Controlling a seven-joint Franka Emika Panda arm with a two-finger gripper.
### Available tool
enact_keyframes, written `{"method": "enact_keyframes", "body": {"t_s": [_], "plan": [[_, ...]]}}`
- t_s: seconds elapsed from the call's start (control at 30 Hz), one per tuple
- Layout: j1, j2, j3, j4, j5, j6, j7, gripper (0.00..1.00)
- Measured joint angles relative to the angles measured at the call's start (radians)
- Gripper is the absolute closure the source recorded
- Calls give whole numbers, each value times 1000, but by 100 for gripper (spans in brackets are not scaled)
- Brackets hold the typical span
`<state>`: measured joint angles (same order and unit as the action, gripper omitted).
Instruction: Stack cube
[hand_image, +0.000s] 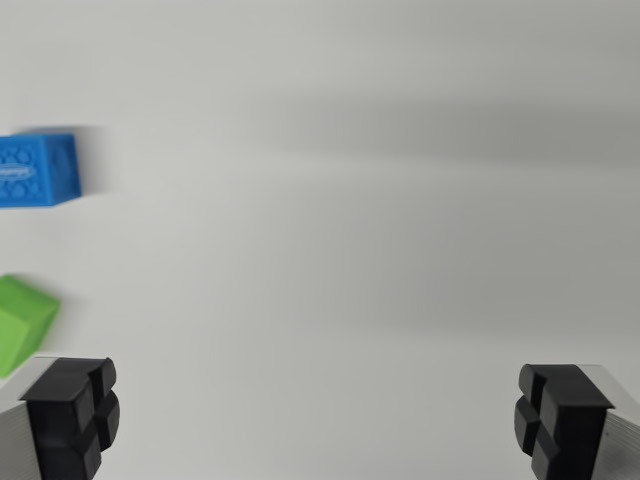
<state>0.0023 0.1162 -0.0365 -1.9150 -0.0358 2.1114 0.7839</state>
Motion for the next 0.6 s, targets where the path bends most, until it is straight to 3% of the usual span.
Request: {"method": "enact_keyframes", "body": {"t_s": [0.6], "plan": [[18, 22, 8, -20, 0, 33, 23, 0]]}}
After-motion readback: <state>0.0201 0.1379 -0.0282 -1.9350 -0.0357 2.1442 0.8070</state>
